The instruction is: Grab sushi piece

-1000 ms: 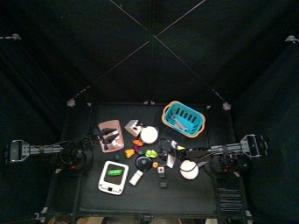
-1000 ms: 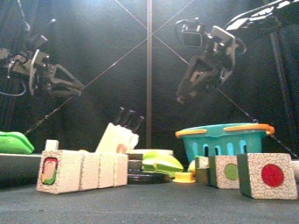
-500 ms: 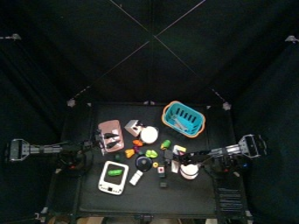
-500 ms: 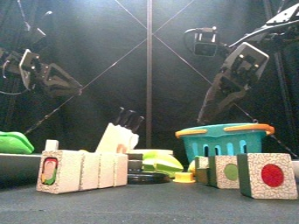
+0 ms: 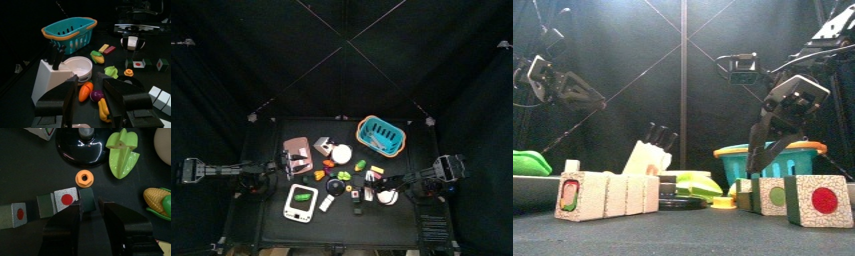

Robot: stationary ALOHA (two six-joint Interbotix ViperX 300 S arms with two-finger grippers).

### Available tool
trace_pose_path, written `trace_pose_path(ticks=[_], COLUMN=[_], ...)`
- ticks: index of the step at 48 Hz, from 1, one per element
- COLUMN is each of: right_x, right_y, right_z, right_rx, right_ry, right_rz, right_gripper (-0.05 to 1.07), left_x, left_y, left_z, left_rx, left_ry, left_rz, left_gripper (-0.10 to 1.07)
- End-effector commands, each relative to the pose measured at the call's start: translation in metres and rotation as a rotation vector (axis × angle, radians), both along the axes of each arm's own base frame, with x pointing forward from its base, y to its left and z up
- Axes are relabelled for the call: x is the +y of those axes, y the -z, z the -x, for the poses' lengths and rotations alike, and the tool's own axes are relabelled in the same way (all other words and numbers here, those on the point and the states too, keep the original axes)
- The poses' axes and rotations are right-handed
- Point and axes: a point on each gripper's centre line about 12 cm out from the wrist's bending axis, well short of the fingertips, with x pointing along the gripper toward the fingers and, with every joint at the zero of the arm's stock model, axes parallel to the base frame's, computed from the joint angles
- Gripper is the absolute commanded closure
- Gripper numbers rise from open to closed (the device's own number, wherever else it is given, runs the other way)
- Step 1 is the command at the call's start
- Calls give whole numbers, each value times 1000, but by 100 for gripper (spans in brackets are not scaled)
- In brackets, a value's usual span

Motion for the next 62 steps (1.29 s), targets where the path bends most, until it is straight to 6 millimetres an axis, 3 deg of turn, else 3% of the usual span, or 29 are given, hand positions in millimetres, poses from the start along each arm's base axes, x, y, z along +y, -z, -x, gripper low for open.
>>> trace_pose_path(ticks=[1, 28, 62], right_x=[2, 1, -1], right_y=[-10, -12, 9], right_z=[-6, -6, -5], right_rx=[-34, -36, 34], right_ry=[7, 46, 45], right_rz=[-15, -55, -29], right_gripper=[30, 23, 25], left_x=[0, -4, -5], left_y=[-4, -1, 1], left_z=[-3, -4, -4], left_rx=[-7, 23, 36], left_ry=[3, 24, 29], left_rz=[-4, 3, 8], left_gripper=[21, 21, 21])
